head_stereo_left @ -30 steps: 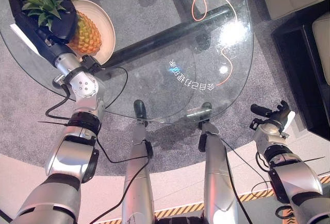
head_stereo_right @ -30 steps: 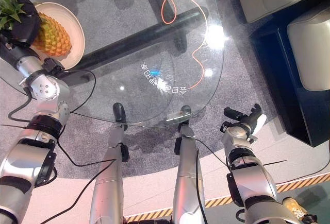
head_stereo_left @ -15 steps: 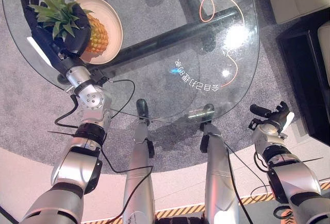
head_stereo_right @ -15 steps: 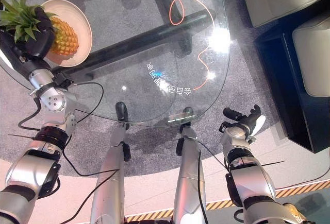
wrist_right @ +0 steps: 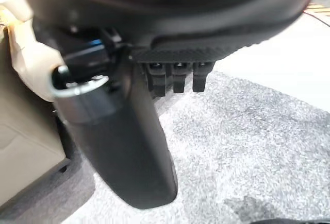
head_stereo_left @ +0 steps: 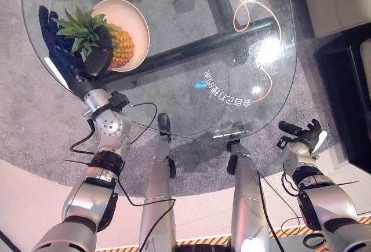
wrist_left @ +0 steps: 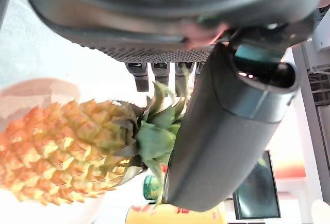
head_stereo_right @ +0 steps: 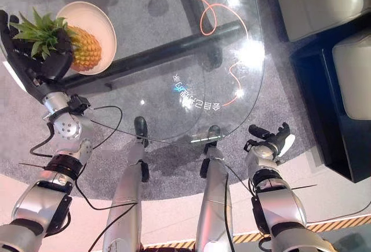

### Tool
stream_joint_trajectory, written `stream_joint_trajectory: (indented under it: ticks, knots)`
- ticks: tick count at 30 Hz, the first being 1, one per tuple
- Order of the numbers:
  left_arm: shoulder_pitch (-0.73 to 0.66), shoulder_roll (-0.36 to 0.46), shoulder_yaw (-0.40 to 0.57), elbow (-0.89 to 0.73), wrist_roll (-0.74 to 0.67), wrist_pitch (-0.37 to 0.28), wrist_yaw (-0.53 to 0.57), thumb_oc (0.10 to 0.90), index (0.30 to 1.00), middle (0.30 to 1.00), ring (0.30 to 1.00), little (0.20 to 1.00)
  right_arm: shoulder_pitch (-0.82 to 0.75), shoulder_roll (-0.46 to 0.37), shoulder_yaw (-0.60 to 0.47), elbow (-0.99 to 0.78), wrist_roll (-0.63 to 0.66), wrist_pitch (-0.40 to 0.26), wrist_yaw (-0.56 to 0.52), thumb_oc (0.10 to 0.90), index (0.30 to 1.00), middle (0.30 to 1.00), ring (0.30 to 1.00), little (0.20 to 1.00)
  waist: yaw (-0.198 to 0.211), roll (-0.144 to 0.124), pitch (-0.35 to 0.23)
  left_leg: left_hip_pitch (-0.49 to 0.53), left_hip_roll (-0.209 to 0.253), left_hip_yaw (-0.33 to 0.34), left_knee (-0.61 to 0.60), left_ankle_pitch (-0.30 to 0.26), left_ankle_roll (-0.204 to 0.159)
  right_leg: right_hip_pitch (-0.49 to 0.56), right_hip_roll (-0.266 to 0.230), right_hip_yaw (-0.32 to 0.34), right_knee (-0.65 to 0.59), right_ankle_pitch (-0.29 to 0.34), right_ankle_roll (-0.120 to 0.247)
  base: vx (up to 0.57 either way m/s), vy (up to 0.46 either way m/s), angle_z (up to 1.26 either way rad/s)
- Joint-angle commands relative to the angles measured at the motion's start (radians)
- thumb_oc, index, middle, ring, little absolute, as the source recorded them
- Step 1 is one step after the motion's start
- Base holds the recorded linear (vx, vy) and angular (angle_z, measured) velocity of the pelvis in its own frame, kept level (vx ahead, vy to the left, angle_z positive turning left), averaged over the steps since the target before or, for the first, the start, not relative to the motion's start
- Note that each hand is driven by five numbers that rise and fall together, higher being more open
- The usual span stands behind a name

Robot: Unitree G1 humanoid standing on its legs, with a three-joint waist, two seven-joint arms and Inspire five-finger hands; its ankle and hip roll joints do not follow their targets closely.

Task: Pick up the fruit to the plate

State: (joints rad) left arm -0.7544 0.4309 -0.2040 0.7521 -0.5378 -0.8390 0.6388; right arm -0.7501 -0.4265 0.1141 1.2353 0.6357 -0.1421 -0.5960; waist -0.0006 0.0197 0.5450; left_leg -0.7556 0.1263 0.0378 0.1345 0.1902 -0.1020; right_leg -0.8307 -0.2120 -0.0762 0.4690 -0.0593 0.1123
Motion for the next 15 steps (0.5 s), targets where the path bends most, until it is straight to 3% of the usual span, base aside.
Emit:
stream_joint_trajectory:
  ticks: [1, 15]
  knots:
    - [-0.059, 0.013, 0.090, -0.066, 0.029, -0.115, -0.006, 0.800, 0.900, 0.900, 0.900, 0.900, 0.069, -0.060, -0.059, -0.001, -0.006, -0.031, -0.079, 0.800, 0.900, 0.900, 0.900, 0.900, 0.009, 0.018, -0.025, 0.035, -0.039, 0.009, 0.096, -0.158, 0.017, 0.083, -0.002, -0.063, -0.145, 0.074, 0.012, 0.00, 0.006, 0.04]
    - [-0.075, 0.030, 0.093, -0.106, 0.059, -0.106, -0.025, 0.800, 0.900, 0.900, 0.900, 0.900, 0.093, -0.061, -0.075, 0.003, -0.008, -0.008, -0.080, 0.800, 0.900, 0.900, 0.900, 0.900, 0.014, 0.002, -0.025, 0.153, -0.031, 0.014, 0.040, -0.146, 0.015, 0.204, -0.012, -0.071, -0.198, 0.085, 0.023, 0.00, -0.004, 0.03]
